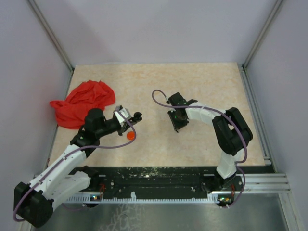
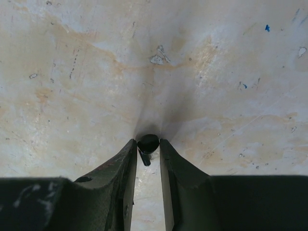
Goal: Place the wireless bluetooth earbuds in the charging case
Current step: Pick up the earbud from the center of the board, then place the earbud in the charging case.
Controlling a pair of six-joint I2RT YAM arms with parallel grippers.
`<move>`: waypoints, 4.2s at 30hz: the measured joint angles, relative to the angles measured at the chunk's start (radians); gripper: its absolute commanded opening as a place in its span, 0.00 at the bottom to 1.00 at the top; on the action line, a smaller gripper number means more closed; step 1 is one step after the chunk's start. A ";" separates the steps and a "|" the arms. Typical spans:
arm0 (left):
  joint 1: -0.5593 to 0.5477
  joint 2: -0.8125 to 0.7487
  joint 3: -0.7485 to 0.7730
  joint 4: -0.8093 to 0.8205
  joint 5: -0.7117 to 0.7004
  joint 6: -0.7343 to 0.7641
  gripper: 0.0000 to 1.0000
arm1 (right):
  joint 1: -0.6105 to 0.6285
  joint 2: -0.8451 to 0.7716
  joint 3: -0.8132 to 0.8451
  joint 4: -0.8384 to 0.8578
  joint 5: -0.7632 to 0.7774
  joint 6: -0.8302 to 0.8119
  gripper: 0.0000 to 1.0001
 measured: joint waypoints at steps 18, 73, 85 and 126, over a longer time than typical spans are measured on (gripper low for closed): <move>0.000 0.005 0.000 0.003 0.012 -0.028 0.00 | 0.006 -0.002 0.000 0.002 0.013 -0.003 0.11; -0.140 0.285 -0.217 1.117 -0.039 -0.394 0.00 | 0.457 -0.630 -0.223 0.824 0.246 -0.137 0.07; -0.140 0.281 -0.231 1.161 -0.046 -0.420 0.00 | 0.470 -0.629 -0.235 0.847 0.275 -0.152 0.07; -0.144 0.240 -0.232 1.106 -0.100 -0.513 0.00 | 0.493 -0.645 -0.289 0.890 0.300 -0.154 0.07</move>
